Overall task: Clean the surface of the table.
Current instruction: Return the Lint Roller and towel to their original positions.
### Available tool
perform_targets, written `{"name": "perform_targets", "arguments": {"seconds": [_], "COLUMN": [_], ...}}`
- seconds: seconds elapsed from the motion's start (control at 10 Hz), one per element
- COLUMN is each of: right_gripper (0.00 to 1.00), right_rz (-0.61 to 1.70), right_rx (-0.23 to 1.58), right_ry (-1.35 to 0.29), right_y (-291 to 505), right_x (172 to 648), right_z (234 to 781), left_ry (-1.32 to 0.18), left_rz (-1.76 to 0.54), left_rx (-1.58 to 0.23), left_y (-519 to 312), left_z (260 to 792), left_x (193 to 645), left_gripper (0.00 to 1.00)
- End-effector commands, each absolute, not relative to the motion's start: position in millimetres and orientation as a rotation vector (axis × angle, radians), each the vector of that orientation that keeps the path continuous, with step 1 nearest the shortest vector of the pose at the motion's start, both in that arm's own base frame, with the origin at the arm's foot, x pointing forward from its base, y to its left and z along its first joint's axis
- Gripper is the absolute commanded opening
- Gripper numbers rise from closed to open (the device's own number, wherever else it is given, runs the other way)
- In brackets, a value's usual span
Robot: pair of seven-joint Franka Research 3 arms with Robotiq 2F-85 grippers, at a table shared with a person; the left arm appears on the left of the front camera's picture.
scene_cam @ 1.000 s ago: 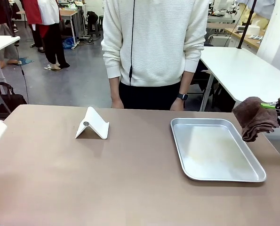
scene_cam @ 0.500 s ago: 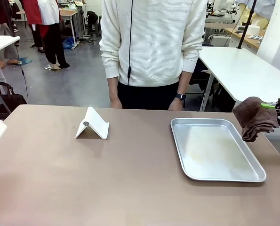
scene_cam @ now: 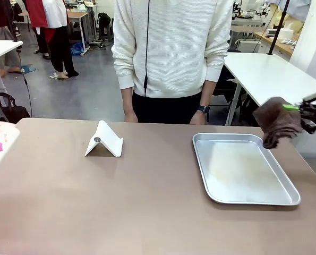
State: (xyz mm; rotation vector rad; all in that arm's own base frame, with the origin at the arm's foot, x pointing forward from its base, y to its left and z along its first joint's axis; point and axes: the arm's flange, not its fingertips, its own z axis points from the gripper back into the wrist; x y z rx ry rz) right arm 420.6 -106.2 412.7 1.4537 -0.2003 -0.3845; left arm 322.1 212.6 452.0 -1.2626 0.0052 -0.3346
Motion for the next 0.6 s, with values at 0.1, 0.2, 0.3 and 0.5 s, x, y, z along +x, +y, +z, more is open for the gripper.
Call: {"name": "perform_targets", "arguments": {"seconds": [0.1, 0.2, 0.3, 0.5], "right_gripper": [0.07, 0.07, 0.07, 0.07], "right_rz": [-0.426, -0.425, -0.412, -0.363], "right_rx": [1.376, 1.337, 1.322, 1.293], "right_ry": [-0.224, -0.221, -0.205, -0.139], "right_y": [-14, 21, 53, 124], "right_x": [448, 460, 467, 477], "right_z": [441, 444, 443, 429], "left_ry": [0.037, 0.04, 0.033, 0.008], "left_rz": [-0.346, -0.339, -0.331, -0.262], "left_rx": [-1.14, -1.107, -1.07, -1.023], "left_y": [137, 101, 71, 14], "left_z": [496, 506, 512, 517], "left_x": [363, 381, 394, 418], "left_gripper": [0.22, 0.22, 0.22, 0.22]}}
